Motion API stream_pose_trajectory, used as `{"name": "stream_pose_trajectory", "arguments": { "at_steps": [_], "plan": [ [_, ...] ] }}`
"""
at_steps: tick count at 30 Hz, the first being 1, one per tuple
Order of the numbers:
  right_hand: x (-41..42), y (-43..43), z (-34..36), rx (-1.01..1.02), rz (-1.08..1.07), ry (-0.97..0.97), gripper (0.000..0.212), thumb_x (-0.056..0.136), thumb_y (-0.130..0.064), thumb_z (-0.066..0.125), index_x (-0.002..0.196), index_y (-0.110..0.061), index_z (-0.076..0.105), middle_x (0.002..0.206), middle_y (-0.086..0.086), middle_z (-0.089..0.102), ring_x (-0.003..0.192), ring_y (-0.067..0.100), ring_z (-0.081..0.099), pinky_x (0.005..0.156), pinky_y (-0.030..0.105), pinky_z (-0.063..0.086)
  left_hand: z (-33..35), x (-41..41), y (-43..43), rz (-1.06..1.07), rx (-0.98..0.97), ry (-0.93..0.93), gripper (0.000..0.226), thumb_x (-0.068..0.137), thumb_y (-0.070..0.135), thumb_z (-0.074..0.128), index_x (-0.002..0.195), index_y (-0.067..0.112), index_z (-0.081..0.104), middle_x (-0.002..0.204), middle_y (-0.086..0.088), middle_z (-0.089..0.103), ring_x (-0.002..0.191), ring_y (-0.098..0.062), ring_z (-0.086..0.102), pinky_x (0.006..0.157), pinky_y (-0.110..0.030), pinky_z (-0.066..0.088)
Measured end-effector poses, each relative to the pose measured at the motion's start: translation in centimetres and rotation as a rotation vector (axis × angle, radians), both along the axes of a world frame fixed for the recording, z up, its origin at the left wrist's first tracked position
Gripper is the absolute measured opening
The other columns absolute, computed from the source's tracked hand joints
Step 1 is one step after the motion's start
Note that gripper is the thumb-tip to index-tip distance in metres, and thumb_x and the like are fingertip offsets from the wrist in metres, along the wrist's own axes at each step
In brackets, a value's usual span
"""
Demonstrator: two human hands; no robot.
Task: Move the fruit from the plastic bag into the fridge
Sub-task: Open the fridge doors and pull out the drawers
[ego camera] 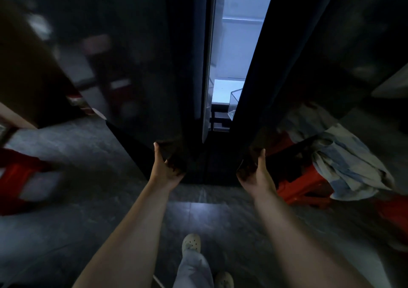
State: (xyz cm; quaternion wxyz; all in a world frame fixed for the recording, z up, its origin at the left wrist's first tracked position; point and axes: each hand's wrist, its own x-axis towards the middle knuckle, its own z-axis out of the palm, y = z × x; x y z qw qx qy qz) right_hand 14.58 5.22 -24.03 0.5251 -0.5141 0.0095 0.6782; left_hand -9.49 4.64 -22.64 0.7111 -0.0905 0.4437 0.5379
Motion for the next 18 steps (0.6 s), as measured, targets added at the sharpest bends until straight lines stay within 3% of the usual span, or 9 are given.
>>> {"name": "stream_pose_trajectory", "arguments": {
  "at_steps": [4, 7, 9, 11, 14, 16, 18],
  "plan": [
    [0.6, -0.9, 0.4, 0.020, 0.053, -0.040, 0.072, 0.067, -0.060, 0.069, 0.121, -0.014, 0.058, 0.114, 0.009, 0.067, 0.109, 0.026, 0.061, 0.100, 0.043, 0.045, 0.7, 0.1, -1.6, 0.009, 0.050, 0.059, 0.065, 0.086, 0.067, 0.043, 0.116, 0.012, 0.061, 0.118, -0.010, 0.063, 0.111, -0.025, 0.058, 0.099, -0.037, 0.043],
    [1.0, -2.0, 1.0, -0.038, 0.188, -0.226, 0.045, 0.085, -0.051, 0.060, 0.114, -0.017, 0.054, 0.110, 0.004, 0.060, 0.106, 0.021, 0.056, 0.095, 0.041, 0.045, 1.4, 0.5, -3.0, 0.070, 0.025, 0.216, 0.056, 0.094, 0.058, 0.034, 0.131, 0.020, 0.050, 0.124, -0.003, 0.057, 0.117, -0.022, 0.052, 0.106, -0.036, 0.036],
    [1.0, -3.2, 2.0, -0.018, 0.399, -0.569, 0.035, 0.092, -0.041, 0.054, 0.115, -0.016, 0.054, 0.113, 0.003, 0.059, 0.103, 0.019, 0.055, 0.095, 0.038, 0.045, 2.2, 1.6, -5.0, 0.105, 0.000, 0.682, 0.035, 0.096, 0.046, 0.038, 0.116, 0.021, 0.055, 0.114, 0.000, 0.058, 0.101, -0.016, 0.055, 0.099, -0.033, 0.039],
    [1.0, -4.7, 3.6, 0.187, 0.648, -1.001, 0.031, 0.093, -0.032, 0.054, 0.116, -0.012, 0.058, 0.111, 0.003, 0.062, 0.098, 0.014, 0.057, 0.085, 0.028, 0.044, 3.5, 2.8, -7.8, 0.097, 0.146, 1.308, 0.013, 0.096, 0.026, 0.045, 0.101, 0.018, 0.053, 0.104, 0.001, 0.053, 0.093, -0.012, 0.050, 0.089, -0.025, 0.038],
    [0.7, -6.5, 7.1, 0.736, 0.872, -1.526, 0.023, 0.092, -0.027, 0.056, 0.113, -0.019, 0.058, 0.108, -0.008, 0.055, 0.098, 0.005, 0.052, 0.080, 0.018, 0.041, 5.4, 4.3, -10.1, -0.346, 0.911, 2.157, 0.027, 0.086, 0.021, 0.055, 0.113, 0.016, 0.056, 0.109, 0.000, 0.057, 0.102, -0.013, 0.051, 0.091, -0.025, 0.041],
    [0.2, -6.3, 9.5, 1.092, 0.897, -1.866, 0.025, 0.089, -0.023, 0.057, 0.113, -0.016, 0.059, 0.111, -0.004, 0.056, 0.104, 0.011, 0.052, 0.087, 0.025, 0.045, 5.7, 4.7, -8.9, -0.656, 1.242, 2.489, 0.040, 0.080, 0.024, 0.057, 0.119, 0.016, 0.056, 0.121, -0.004, 0.059, 0.115, -0.020, 0.052, 0.100, -0.038, 0.042],
    [-0.2, -5.1, 10.9, 1.296, 0.930, -2.115, 0.031, 0.084, -0.019, 0.060, 0.113, -0.008, 0.062, 0.117, 0.009, 0.060, 0.113, 0.024, 0.053, 0.099, 0.037, 0.045, 7.1, 5.3, -7.3, -0.859, 1.152, 2.666, 0.049, 0.080, 0.027, 0.053, 0.127, 0.012, 0.054, 0.134, -0.009, 0.054, 0.129, -0.027, 0.044, 0.110, -0.045, 0.031]
  ]
}}
